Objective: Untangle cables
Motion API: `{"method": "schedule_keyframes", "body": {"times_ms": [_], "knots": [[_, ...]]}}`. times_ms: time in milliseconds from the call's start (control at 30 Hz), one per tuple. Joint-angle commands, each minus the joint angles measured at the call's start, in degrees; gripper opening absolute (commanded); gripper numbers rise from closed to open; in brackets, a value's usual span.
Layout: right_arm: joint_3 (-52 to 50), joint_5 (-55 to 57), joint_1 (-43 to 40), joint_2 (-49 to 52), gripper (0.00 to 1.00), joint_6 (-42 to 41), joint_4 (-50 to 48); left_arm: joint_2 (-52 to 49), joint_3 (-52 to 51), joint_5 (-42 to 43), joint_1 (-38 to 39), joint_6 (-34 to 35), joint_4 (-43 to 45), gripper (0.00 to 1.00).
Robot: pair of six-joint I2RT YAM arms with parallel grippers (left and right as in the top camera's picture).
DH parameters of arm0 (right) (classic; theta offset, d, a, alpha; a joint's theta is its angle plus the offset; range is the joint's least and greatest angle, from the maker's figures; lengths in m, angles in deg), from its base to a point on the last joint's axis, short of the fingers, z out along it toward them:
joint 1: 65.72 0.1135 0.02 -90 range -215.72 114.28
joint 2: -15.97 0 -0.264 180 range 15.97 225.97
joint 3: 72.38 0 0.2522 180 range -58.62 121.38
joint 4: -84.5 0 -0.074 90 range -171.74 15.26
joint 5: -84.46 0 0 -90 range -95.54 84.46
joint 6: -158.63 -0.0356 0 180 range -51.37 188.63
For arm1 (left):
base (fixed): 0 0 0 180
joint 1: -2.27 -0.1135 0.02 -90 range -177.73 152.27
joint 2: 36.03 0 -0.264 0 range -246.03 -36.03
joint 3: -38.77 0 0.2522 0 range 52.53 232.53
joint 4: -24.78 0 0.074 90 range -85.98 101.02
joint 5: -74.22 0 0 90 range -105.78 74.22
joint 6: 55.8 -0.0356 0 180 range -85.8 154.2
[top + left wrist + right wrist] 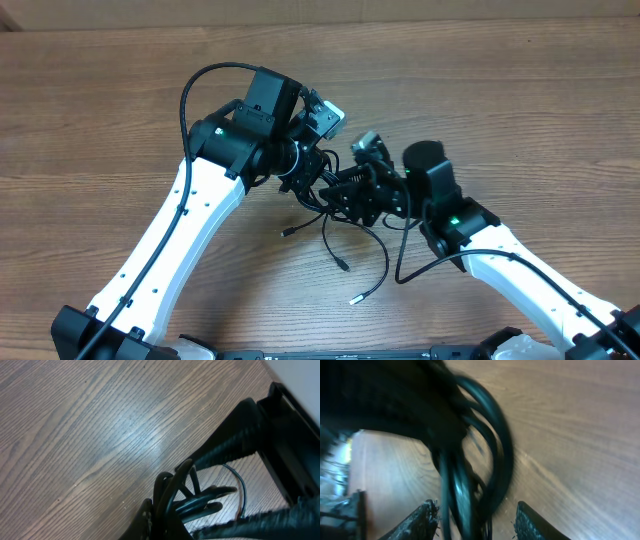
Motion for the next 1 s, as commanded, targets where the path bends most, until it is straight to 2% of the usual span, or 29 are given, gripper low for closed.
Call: {"method": "schedule_keyframes", "body": {"times_ms": [0, 100, 133, 333, 433, 667, 833, 967], "knots": [[3.5, 9.0, 2.8, -0.9, 0.37, 5.2, 1.1, -0.2, 1.1, 1.3, 0.1, 0.8, 0.3, 0.04], [3.5, 13.3, 4.5, -0.9, 0.08, 5.1, 1.5, -0.2, 1.1, 1.2, 0.1, 0.9, 0.3, 0.04], [3.5, 14.4, 4.9, -0.9, 0.04, 5.1, 1.9, -0.2, 1.1, 0.8, 0.1, 1.3, 0.3, 0.04], [3.5, 17.0, 4.4, -3.2, 0.04, -0.8, 5.2, -0.2, 1.1, -18.3, -2.6, 16.3, 0.2, 0.04], [3.5, 21.3, 2.9, -5.5, 0.04, -4.9, 8.7, -0.2, 1.1, -21.9, -5.5, 21.3, 0.4, 0.04], [3.5, 23.2, -2.7, -12.3, 0.04, -12.0, 13.0, -0.2, 1.1, -21.3, -12.4, 29.1, 0.3, 0.04], [3.5, 20.1, -5.8, -17.9, 0.04, -15.0, 9.5, -0.2, 1.1, -17.5, -13.5, 27.1, 0.1, 0.04], [3.5, 13.3, -7.8, -20.9, 0.04, -15.3, 3.2, -0.7, 1.1, -6.9, -13.0, 21.9, 0.1, 0.04]]}}
